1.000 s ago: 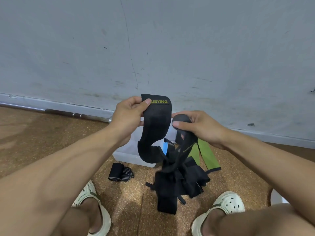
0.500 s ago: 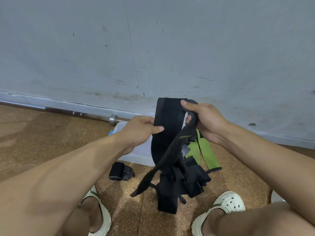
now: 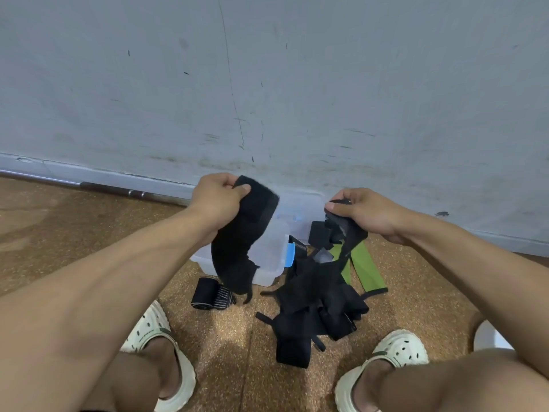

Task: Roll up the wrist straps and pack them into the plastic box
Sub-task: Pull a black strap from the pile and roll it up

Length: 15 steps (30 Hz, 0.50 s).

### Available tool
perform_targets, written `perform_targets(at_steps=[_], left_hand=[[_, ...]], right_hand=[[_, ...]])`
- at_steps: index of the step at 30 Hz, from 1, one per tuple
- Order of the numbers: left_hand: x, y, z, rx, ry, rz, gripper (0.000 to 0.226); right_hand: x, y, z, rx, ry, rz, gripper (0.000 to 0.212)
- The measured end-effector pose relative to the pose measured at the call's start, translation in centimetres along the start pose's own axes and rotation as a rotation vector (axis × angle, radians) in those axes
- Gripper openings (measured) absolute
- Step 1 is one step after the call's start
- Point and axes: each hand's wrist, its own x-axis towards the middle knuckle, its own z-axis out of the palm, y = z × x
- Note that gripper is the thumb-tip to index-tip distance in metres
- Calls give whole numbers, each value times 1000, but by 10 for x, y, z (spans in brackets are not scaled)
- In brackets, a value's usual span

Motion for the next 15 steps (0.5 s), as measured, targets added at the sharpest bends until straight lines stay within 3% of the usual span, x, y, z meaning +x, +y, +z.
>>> perform_targets(at_steps=[4, 8, 15], left_hand=[[10, -9, -5, -124, 38, -82, 28], [7, -6, 1, -241, 12, -82, 9], [-7, 5, 19, -372, -53, 35, 12]], right_hand=[[-3, -4, 9, 53, -44, 7, 16], [-15, -18, 22, 211, -136, -111, 19], [-19, -33, 50, 285, 30, -216, 12]])
